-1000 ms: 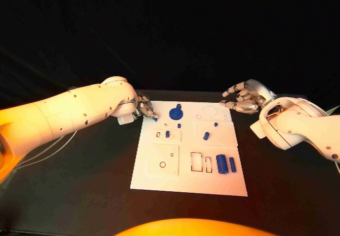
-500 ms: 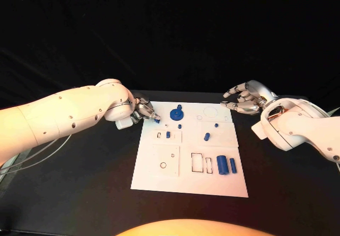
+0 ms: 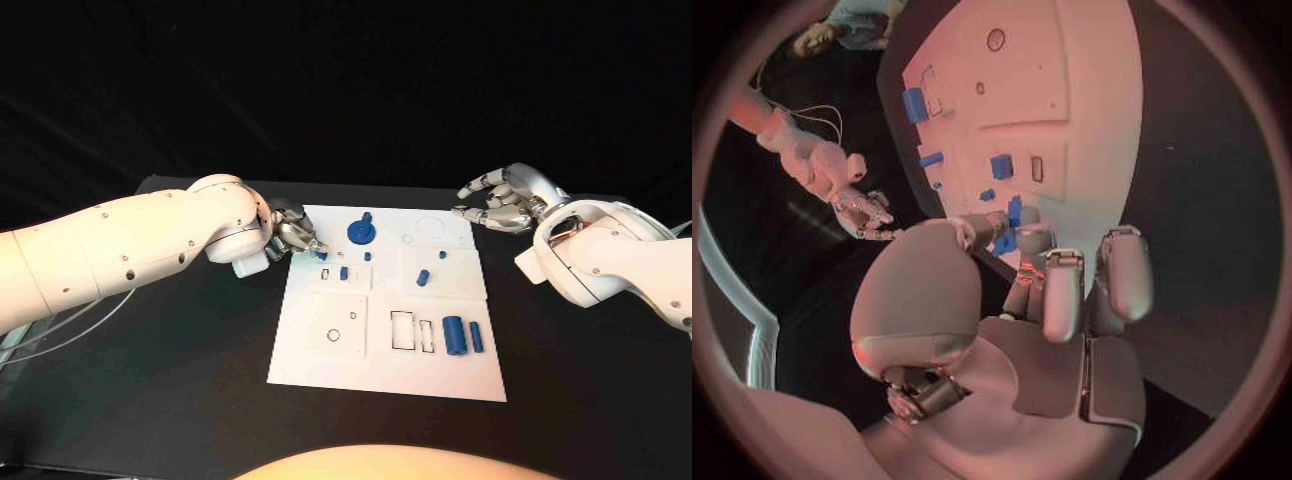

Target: Assemble the parts on the task board

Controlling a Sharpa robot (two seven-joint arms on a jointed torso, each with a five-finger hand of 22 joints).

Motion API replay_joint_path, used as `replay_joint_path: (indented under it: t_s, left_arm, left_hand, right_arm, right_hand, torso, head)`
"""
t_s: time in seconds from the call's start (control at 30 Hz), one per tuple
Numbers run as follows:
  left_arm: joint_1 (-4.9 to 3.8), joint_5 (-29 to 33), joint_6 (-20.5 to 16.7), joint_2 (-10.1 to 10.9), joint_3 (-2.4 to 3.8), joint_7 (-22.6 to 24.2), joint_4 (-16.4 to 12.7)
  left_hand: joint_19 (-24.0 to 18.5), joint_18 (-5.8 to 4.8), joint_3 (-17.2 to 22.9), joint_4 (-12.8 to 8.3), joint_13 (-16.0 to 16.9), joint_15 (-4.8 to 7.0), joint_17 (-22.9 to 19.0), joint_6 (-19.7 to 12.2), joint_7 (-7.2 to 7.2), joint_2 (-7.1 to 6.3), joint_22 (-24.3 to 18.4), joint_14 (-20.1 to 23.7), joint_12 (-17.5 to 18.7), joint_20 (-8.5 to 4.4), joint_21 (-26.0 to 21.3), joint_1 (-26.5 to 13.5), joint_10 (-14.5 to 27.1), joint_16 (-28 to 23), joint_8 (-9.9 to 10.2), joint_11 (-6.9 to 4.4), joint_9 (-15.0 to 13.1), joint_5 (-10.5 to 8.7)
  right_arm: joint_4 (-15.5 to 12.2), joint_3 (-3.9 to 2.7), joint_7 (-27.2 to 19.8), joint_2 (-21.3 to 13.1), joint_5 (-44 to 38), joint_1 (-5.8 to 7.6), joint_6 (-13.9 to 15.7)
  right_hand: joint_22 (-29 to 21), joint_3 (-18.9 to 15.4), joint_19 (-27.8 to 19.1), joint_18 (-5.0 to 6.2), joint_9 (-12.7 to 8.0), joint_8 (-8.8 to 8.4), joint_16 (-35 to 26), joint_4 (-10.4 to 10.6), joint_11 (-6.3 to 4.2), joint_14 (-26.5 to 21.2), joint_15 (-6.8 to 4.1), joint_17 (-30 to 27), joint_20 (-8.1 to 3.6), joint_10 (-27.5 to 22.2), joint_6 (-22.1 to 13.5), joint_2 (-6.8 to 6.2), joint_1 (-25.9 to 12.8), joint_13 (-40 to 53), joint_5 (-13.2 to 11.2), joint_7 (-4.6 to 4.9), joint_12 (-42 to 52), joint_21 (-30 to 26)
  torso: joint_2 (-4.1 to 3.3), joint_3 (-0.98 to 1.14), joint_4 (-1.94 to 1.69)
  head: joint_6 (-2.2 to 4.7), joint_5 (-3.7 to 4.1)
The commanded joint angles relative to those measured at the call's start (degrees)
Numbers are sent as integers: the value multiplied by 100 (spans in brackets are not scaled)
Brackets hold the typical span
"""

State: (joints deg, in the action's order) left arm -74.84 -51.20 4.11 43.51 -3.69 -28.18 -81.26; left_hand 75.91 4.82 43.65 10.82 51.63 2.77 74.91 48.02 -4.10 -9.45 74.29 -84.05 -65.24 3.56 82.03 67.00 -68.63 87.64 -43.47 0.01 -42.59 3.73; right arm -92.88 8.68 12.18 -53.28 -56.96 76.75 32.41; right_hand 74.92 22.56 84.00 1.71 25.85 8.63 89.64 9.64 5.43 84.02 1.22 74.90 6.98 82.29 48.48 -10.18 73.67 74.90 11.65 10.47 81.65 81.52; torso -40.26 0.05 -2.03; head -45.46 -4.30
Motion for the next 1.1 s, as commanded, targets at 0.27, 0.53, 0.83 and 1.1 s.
replay_joint_path:
  t_s: [0.27, 0.53, 0.83, 1.1]
  left_arm:
    - [174, -651, -254, 31, -29, 86, -196]
    - [254, -783, -240, 21, -42, 102, -240]
    - [273, -881, -162, 15, -53, 38, -255]
    - [283, -918, -131, -2, -62, 4, -257]
  left_hand:
    - [58, -93, 1102, -1062, 16, 40, 1151, 66, -1, 12, 28, -473, -33, 1, 38, -71, -58, 32, -21, -5, -7, 8]
    - [63, -94, 1123, -1079, 16, 44, 1160, 75, 2, 11, 34, -476, -32, -3, 41, -89, -66, 37, -20, -10, -7, 9]
    - [108, -107, 1160, -1113, 47, 51, 1177, 91, 7, 7, 85, -484, -51, -9, 67, -119, -96, 47, -18, -16, -7, 15]
    - [130, -112, 1182, -1131, 53, 54, 1188, 102, 9, 6, 108, -488, -55, -13, 80, -139, -108, 53, -19, -18, -8, 22]
  right_arm:
    - [-6, 0, -53, -3, -34, -10, -26]
    - [-6, 0, -56, -7, -34, -16, -26]
    - [-9, 0, -58, -13, -34, -18, -24]
    - [-11, 0, -61, -15, -34, -20, -24]
  right_hand:
    - [968, -2, 126, 43, -7, 33, 36, 26, -6, 598, -6, 1510, 13, -19, 18, 1, -43, 702, 18, -23, -24, -25]
    - [968, -2, 126, 43, -7, 33, 36, 26, -6, 598, -6, 1510, 13, -19, 18, 1, -43, 702, 18, -23, -24, -25]
    - [968, -2, 126, 43, -7, 33, 36, 26, -6, 598, -6, 1510, 13, -19, 18, 1, -43, 702, 18, -23, -24, -25]
    - [968, -2, 126, 43, -7, 33, 36, 26, -6, 598, -6, 1510, 13, -19, 18, 1, -43, 702, 18, -23, -24, -25]
  torso:
    - [-15, -4, 12]
    - [-13, 5, 12]
    - [-10, 6, 12]
    - [-13, 1, 13]
  head:
    - [-10, -17]
    - [-20, -19]
    - [-22, -22]
    - [-26, -19]
